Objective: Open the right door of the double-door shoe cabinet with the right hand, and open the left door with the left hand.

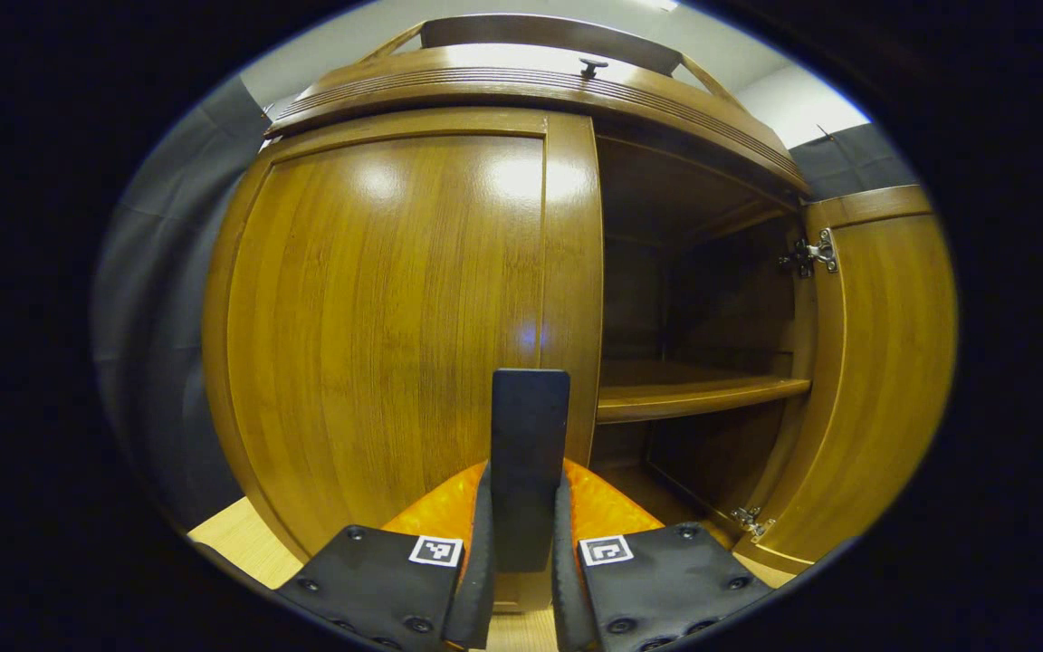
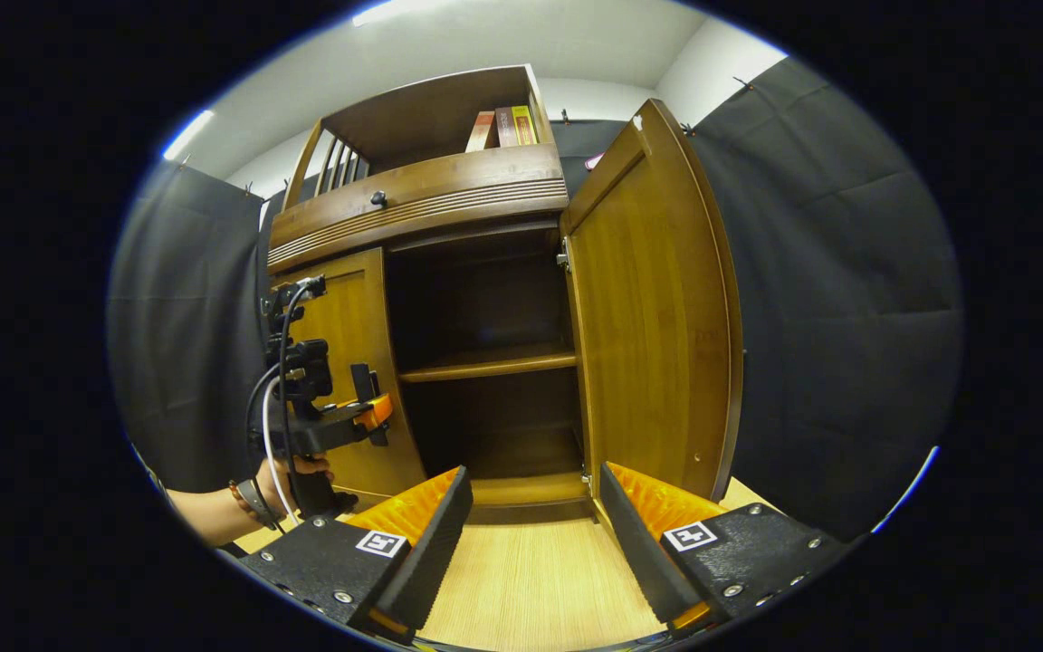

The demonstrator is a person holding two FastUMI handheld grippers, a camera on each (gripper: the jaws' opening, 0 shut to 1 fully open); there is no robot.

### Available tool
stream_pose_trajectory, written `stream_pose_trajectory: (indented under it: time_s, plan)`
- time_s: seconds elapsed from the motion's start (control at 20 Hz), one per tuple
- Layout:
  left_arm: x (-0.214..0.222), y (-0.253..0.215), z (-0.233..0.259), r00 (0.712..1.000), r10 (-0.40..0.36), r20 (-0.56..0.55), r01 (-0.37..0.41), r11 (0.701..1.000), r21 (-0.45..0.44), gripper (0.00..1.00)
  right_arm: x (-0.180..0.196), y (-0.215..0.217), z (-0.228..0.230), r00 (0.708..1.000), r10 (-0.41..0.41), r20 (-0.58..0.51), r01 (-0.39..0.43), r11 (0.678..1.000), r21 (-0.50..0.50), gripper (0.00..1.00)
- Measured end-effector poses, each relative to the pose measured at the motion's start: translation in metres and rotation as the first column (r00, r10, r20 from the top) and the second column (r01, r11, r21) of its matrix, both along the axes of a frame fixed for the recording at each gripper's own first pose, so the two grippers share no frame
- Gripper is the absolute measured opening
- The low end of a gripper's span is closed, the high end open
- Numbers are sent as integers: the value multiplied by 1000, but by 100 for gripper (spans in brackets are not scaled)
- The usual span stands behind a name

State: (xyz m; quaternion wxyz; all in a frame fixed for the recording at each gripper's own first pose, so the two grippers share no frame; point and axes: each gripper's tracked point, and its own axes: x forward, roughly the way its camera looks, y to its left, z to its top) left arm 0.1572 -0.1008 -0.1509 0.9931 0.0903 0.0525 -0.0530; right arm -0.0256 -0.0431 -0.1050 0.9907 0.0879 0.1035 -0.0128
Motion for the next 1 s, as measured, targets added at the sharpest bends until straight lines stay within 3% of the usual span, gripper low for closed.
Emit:
stream_pose_trajectory:
  time_s: [0.5,1.0]
  plan:
    - [-84,28,20,1000,16,-19,-16,1000,8,32,-5,8,-2,1000,25,-7,-25,999,-26,88]
    - [-158,88,46,991,135,-2,-135,991,-6,32,1,12,-5,997,77,15,-76,996,-35,88]
